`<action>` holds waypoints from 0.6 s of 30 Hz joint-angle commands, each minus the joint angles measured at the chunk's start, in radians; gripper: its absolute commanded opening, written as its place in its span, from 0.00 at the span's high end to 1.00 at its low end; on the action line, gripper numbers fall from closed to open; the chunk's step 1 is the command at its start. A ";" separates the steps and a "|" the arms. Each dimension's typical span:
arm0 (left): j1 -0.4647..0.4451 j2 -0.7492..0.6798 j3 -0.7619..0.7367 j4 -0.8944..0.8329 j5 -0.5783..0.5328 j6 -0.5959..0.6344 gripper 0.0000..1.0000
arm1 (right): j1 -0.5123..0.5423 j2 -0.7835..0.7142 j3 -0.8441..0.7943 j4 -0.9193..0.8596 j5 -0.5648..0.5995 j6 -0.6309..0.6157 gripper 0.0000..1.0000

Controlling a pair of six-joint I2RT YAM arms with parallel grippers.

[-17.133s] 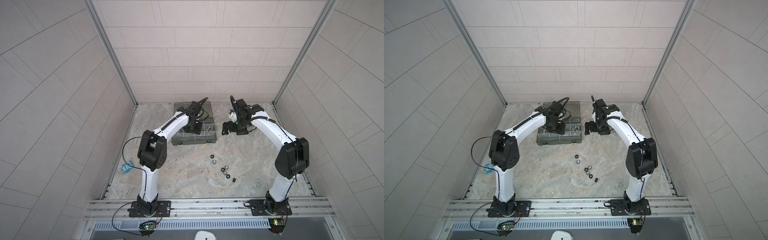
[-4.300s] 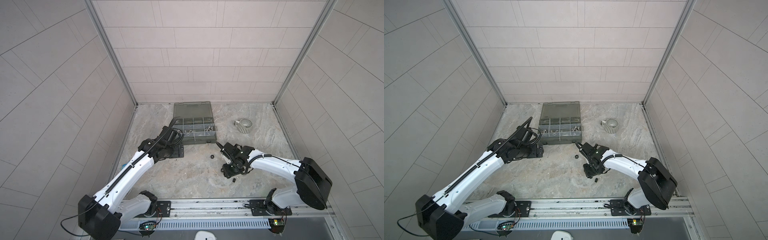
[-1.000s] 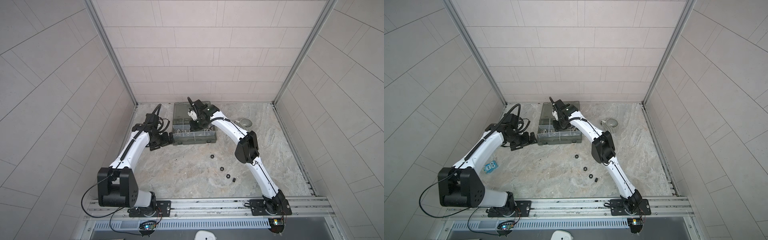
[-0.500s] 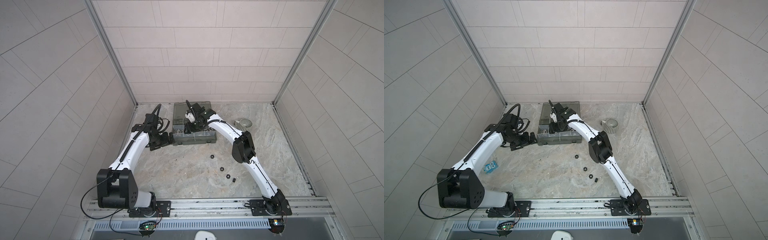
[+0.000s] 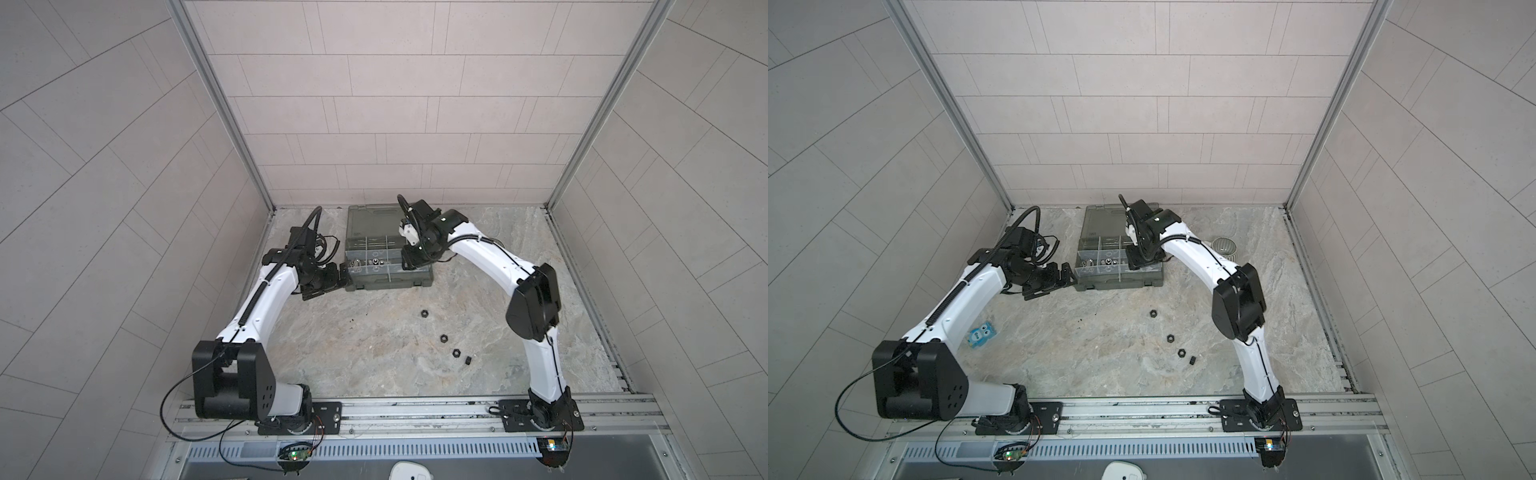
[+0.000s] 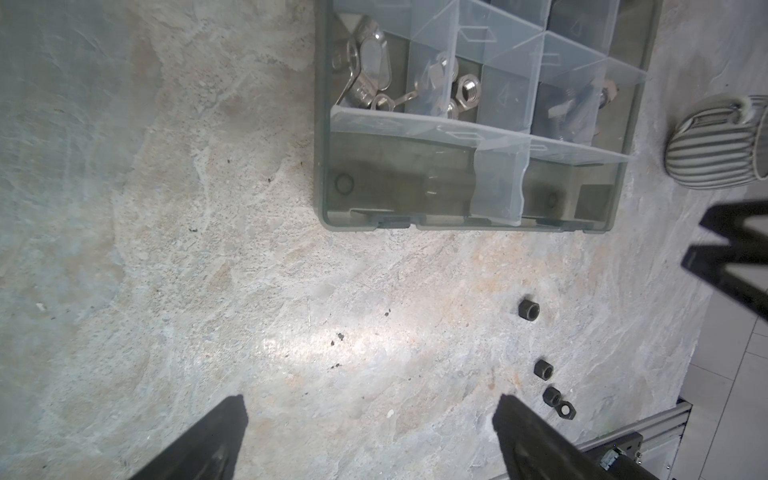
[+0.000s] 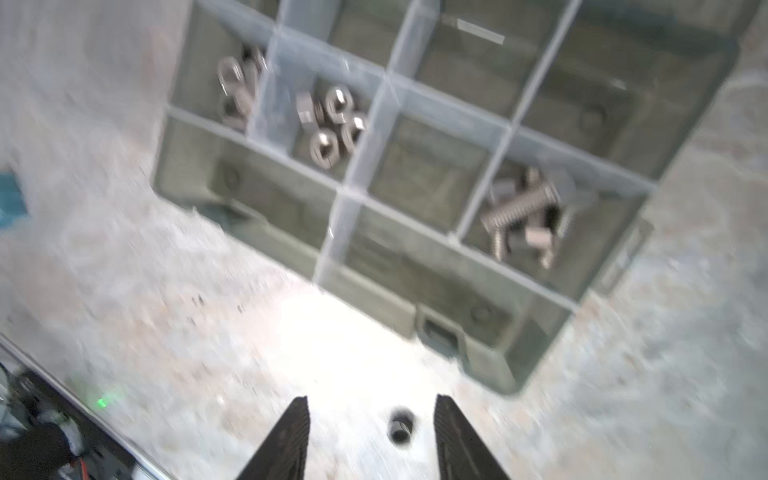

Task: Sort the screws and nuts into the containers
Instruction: 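Move the right gripper back to the black nuts and close on one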

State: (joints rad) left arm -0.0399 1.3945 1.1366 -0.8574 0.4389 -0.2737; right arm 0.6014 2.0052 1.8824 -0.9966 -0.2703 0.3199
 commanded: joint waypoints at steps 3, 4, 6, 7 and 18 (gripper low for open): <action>-0.025 -0.022 0.009 0.041 0.045 -0.023 0.00 | 0.008 -0.127 -0.343 0.081 0.036 0.037 0.61; -0.037 -0.017 0.015 0.041 0.056 -0.024 0.00 | 0.009 -0.144 -0.386 0.104 0.031 0.048 0.61; -0.069 -0.016 0.025 0.047 0.069 -0.016 0.00 | 0.009 -0.160 -0.446 0.146 0.029 0.061 0.61; -0.090 -0.014 0.027 0.049 0.067 -0.012 0.00 | 0.009 -0.163 -0.469 0.164 0.032 0.068 0.61; -0.173 -0.008 0.063 0.040 0.057 0.003 0.00 | 0.019 -0.084 -0.497 0.239 -0.022 0.088 0.59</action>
State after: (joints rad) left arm -0.2127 1.3968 1.1763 -0.8062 0.5056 -0.2867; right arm 0.6106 1.8866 1.3766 -0.7723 -0.2817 0.3969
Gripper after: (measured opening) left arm 0.998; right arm 0.410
